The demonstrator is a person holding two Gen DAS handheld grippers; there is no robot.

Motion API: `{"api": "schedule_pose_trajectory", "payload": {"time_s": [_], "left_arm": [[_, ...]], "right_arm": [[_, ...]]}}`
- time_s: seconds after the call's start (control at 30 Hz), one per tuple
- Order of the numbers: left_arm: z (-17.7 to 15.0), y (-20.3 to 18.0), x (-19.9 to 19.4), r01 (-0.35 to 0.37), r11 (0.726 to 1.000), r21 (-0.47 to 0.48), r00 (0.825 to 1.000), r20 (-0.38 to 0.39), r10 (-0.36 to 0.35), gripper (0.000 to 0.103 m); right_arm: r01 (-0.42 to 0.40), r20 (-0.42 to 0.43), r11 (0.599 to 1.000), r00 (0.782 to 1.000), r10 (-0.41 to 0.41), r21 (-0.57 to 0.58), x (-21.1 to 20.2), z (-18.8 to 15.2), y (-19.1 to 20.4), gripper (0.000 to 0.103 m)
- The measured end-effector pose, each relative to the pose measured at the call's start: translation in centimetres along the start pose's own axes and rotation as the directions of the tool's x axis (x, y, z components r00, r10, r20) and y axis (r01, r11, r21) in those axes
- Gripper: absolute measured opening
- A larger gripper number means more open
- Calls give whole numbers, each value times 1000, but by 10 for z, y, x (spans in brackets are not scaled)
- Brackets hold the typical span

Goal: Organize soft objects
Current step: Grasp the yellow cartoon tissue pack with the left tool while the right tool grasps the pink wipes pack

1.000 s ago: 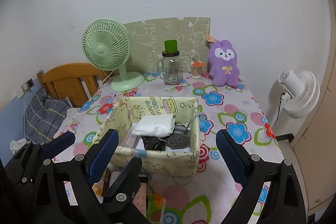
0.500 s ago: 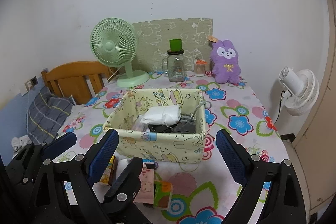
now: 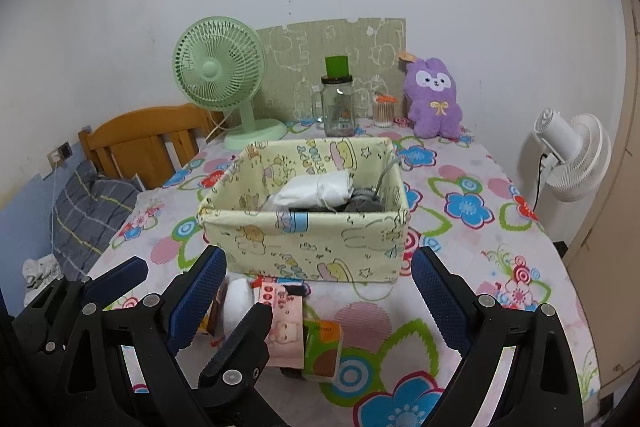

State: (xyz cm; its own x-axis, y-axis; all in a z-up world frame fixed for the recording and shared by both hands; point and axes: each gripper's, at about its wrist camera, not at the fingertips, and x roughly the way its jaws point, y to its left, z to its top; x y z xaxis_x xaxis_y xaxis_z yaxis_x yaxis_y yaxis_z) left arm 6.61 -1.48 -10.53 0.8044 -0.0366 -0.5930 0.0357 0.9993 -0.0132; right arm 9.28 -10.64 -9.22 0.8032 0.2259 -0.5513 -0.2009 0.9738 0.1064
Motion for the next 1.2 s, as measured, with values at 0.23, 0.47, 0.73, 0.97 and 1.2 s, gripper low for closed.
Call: {"api": "schedule_pose_trajectory", "payload": {"time_s": [0.23,0.47,0.73,0.97,1.2], "left_arm": [[-13,5,9,11,1000,-4,1000,-27,-11,93],[-21,18,25,-13,999,-30,997,-73,11,84],[-28,33,40,-41,998,-57,992,-123,34,72],[-33,44,51,-67,995,-71,987,-151,55,65],[-38,52,62,-106,992,-70,980,-178,92,62]], "right_arm": [[-23,-29,1000,999,24,3,11,-14,3,95],[-32,-63,999,997,32,-1,26,-23,6,95],[-44,-119,999,992,44,4,49,-31,13,93],[-57,-178,998,982,58,10,68,-35,18,86],[-54,-226,999,973,53,1,82,-40,23,73]]}}
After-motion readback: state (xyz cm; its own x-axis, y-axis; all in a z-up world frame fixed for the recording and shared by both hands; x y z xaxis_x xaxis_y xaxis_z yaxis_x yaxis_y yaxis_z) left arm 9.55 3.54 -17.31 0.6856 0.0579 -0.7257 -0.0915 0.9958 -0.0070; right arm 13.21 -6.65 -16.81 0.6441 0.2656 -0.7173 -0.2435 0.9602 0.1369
